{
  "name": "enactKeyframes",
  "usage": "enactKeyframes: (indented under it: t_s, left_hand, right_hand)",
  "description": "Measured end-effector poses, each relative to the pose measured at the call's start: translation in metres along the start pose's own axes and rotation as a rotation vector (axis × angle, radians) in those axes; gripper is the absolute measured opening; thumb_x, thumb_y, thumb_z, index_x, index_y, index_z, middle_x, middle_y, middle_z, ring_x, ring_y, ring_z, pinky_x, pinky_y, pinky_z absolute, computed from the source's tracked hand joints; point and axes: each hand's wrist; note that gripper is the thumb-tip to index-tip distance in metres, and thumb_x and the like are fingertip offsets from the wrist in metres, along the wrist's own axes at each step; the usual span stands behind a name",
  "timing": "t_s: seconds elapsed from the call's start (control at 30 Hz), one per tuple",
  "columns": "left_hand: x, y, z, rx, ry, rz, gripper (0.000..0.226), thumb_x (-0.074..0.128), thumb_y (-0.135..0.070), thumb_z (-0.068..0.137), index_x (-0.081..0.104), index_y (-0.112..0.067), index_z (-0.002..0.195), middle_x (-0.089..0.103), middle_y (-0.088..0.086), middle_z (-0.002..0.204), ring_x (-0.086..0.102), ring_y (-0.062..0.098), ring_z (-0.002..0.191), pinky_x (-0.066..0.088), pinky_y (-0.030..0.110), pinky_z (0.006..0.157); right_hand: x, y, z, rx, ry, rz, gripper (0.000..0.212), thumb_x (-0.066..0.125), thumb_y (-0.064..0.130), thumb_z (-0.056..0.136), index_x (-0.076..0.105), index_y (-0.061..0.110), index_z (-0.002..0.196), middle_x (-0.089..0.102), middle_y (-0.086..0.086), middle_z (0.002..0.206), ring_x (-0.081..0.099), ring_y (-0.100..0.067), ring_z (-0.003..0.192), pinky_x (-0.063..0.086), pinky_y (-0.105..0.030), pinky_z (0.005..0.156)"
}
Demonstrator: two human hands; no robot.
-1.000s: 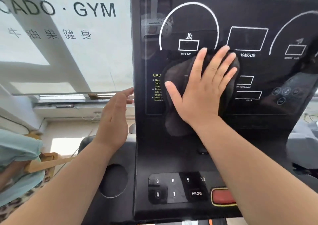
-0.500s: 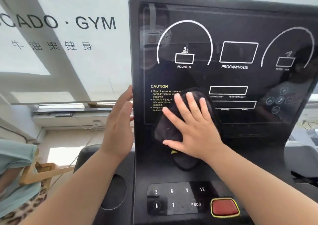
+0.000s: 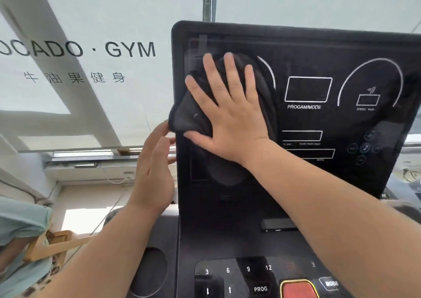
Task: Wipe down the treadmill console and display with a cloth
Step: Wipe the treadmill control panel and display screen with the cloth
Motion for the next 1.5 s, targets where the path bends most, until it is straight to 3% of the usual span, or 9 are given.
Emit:
enactKeyframes:
  t_s: [0.2,0.3,0.43,0.53,0.63,0.77,1.0,1.3,1.5]
  left_hand:
    - [-0.002,-0.006,0.010,-0.023,-0.030,0.011,0.050,0.023,-0.043,0.100,0.059,-0.040,0.134,0.068,-0.013,0.126,0.066,0.007,0.108,0.052,0.024,0.078]
    - [-0.003,-0.013,0.015,-0.040,-0.010,0.014,0.049,0.024,-0.047,0.098,0.059,-0.047,0.132,0.069,-0.014,0.120,0.066,0.004,0.105,0.053,0.024,0.076]
    - [-0.003,-0.011,0.010,-0.074,0.028,0.019,0.051,0.027,-0.055,0.095,0.051,-0.051,0.140,0.058,-0.012,0.140,0.056,0.004,0.126,0.053,0.040,0.097]
    - [-0.003,-0.012,0.008,-0.051,0.050,0.033,0.049,0.027,-0.056,0.095,0.049,-0.058,0.138,0.056,-0.017,0.139,0.051,0.006,0.131,0.051,0.040,0.097]
    - [-0.005,-0.014,0.007,-0.048,0.054,0.028,0.042,0.025,-0.041,0.108,0.049,-0.051,0.141,0.056,-0.017,0.137,0.055,-0.003,0.123,0.049,0.032,0.089]
    - [-0.013,-0.015,0.012,-0.127,0.059,-0.075,0.066,0.010,-0.069,0.094,0.060,-0.050,0.132,0.064,-0.018,0.131,0.060,0.006,0.121,0.053,0.043,0.091]
    - [-0.008,-0.019,0.018,-0.102,-0.036,-0.102,0.074,0.014,-0.074,0.089,0.067,-0.038,0.125,0.068,-0.013,0.125,0.064,0.007,0.110,0.056,0.040,0.086]
    - [-0.010,-0.023,0.013,-0.129,0.046,-0.118,0.069,0.010,-0.074,0.089,0.065,-0.051,0.125,0.066,-0.026,0.127,0.060,-0.001,0.119,0.048,0.045,0.097]
    - [-0.022,-0.017,0.019,-0.210,0.023,-0.228,0.087,0.006,-0.074,0.089,0.072,-0.029,0.122,0.069,-0.005,0.130,0.063,0.017,0.122,0.048,0.061,0.101]
  right_hand:
    - [0.035,0.002,-0.086,-0.154,0.018,0.016,0.081,0.048,0.067,0.094,0.020,0.034,0.163,0.008,-0.004,0.172,0.006,-0.035,0.159,0.002,-0.058,0.126]
    - [0.034,-0.030,-0.103,-0.071,0.007,-0.010,0.084,0.050,0.072,0.091,0.023,0.035,0.161,0.014,-0.006,0.171,0.011,-0.038,0.157,0.005,-0.063,0.125]
    - [0.012,-0.076,-0.063,0.129,-0.004,-0.004,0.085,0.045,0.071,0.092,0.020,0.031,0.163,0.004,-0.011,0.172,0.003,-0.044,0.157,-0.001,-0.065,0.123]
    - [-0.007,-0.084,-0.011,0.230,-0.009,0.003,0.088,0.040,0.075,0.093,0.013,0.030,0.164,-0.002,-0.014,0.172,-0.004,-0.046,0.156,-0.003,-0.068,0.122]
    - [-0.016,-0.059,0.023,0.171,-0.019,-0.045,0.092,0.036,0.079,0.092,0.011,0.028,0.165,0.002,-0.013,0.173,-0.001,-0.048,0.156,-0.001,-0.069,0.122]
    - [-0.011,-0.026,0.028,-0.032,-0.005,-0.063,0.089,0.036,0.076,0.093,0.013,0.028,0.165,0.006,-0.009,0.173,0.002,-0.043,0.157,0.000,-0.066,0.124]
    - [0.026,-0.015,-0.059,-0.236,0.004,-0.039,0.080,0.046,0.067,0.095,0.024,0.032,0.163,0.015,-0.002,0.172,0.009,-0.034,0.159,0.007,-0.059,0.126]
    - [-0.018,-0.073,0.029,0.071,-0.048,-0.056,0.089,0.037,0.078,0.093,0.016,0.028,0.165,0.007,-0.009,0.173,0.003,-0.041,0.158,0.001,-0.065,0.124]
    - [-0.015,-0.026,0.050,-0.191,-0.015,-0.108,0.091,0.035,0.077,0.093,0.013,0.025,0.165,0.007,-0.006,0.173,0.002,-0.039,0.158,-0.001,-0.066,0.124]
Point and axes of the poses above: each hand's wrist, its own z-axis towards the middle knuckle, its own x-axis out of the palm, y = z × x
